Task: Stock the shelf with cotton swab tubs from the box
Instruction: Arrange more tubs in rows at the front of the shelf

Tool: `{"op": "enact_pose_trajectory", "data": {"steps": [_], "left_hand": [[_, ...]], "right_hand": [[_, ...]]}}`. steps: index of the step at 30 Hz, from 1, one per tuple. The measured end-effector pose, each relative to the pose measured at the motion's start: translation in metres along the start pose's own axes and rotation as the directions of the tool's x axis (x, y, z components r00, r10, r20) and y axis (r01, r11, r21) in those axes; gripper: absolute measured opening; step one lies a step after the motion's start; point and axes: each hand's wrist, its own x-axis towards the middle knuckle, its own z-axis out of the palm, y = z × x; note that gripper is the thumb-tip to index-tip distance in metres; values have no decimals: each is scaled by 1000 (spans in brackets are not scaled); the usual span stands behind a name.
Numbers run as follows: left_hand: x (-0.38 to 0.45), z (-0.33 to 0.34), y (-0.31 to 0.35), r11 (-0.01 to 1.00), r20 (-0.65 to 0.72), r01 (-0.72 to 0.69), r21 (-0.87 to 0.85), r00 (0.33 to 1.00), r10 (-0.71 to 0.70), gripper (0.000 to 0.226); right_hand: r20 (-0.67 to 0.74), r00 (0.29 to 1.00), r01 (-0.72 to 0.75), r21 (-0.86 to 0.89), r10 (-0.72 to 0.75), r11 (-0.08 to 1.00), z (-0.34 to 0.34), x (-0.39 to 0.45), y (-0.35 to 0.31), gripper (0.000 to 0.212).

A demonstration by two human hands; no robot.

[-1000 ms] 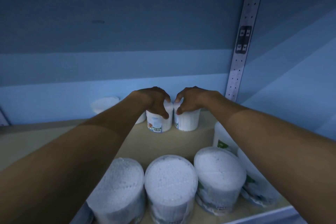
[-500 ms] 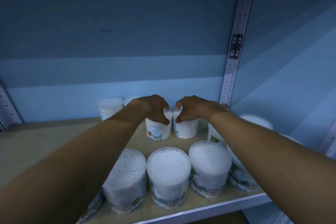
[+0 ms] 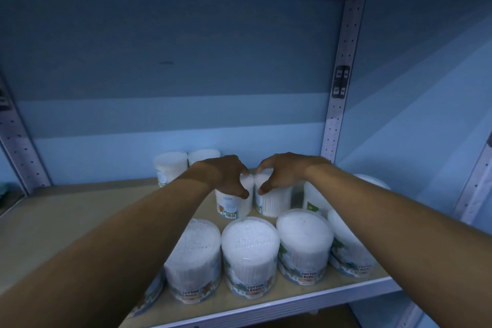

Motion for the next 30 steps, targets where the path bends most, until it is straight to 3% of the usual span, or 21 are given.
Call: {"op": "enact_pose_trajectory", "data": {"steps": [4, 11, 18, 30], "left_hand": [[0, -5, -4, 1000, 34, -2, 6, 999, 2, 75], [2, -12, -13, 999, 78, 34, -6, 996, -33, 85], [6, -12, -9, 999, 96, 34, -17, 995, -32, 78], [12, -14, -7, 992, 126, 102, -68, 988, -93, 80]], "right_hand": [[-20, 999, -33, -16, 33, 999, -13, -4, 3, 85], [-34, 998, -56, -74, 53, 996, -19, -7, -5, 76], [-10, 999, -54, -109, 54, 993, -11, 1, -14, 70], [60, 998, 39, -117, -32, 992, -15, 8, -6, 63]]}}
